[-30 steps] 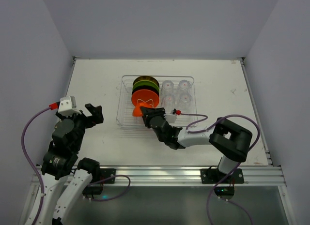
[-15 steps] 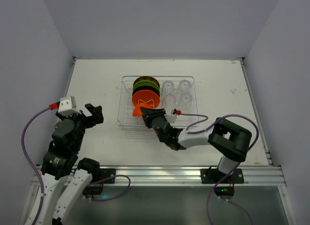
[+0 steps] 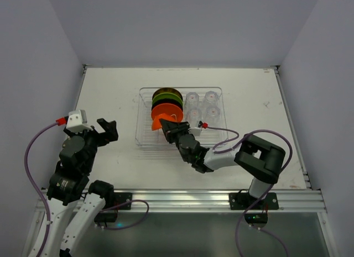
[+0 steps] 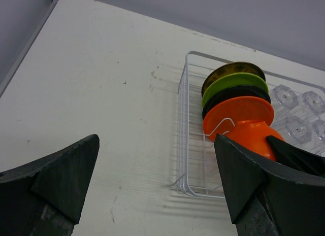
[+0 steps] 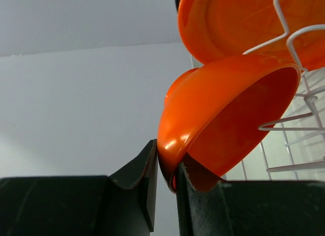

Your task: Unload the mixed dishes from the dish rack

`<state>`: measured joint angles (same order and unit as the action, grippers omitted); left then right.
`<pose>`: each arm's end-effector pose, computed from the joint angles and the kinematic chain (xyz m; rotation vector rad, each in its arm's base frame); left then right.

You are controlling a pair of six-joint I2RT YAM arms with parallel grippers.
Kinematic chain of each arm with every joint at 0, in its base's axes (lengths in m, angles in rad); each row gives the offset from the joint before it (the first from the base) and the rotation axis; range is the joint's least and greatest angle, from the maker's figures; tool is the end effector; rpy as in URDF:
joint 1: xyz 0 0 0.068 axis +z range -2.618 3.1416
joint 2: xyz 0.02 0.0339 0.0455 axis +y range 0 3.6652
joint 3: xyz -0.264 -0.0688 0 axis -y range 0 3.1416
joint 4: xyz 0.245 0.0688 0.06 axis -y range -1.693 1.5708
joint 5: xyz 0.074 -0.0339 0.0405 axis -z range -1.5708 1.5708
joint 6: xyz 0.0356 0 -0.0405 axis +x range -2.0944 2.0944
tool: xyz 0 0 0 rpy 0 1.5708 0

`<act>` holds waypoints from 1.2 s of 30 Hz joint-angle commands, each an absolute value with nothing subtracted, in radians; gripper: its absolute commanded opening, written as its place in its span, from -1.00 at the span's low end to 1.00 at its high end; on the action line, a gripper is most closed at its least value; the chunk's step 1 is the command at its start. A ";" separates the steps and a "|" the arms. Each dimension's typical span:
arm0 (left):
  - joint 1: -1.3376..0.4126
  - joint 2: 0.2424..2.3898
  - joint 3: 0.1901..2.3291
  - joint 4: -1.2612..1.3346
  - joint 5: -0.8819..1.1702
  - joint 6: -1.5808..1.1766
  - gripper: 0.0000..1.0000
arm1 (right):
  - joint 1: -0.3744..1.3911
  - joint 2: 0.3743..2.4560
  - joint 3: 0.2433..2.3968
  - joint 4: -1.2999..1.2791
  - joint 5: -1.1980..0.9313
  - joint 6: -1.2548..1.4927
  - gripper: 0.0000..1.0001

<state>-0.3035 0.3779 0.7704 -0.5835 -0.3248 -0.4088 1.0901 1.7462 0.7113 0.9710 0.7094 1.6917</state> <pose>0.0834 -0.0142 0.3396 -0.3268 1.7268 -0.2336 0.1794 0.2939 0.1870 1.1053 1.4996 1.5075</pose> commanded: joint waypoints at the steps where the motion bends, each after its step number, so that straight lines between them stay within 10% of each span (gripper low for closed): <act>1: -0.310 0.370 0.767 -0.545 -0.334 -0.408 1.00 | 1.088 1.769 0.722 1.167 0.710 1.539 -1.00; 19: -0.310 0.422 0.949 -0.624 -0.354 -0.426 1.00 | 1.088 1.625 0.860 1.212 0.414 0.742 -1.00; 27: -0.310 0.649 1.386 -0.822 -0.293 -0.400 1.00 | 1.132 1.390 1.063 0.423 0.078 0.064 -1.00; 36: -0.310 0.977 1.444 -0.881 0.325 -0.365 1.00 | 1.316 1.361 1.037 -0.162 0.308 -0.744 -1.00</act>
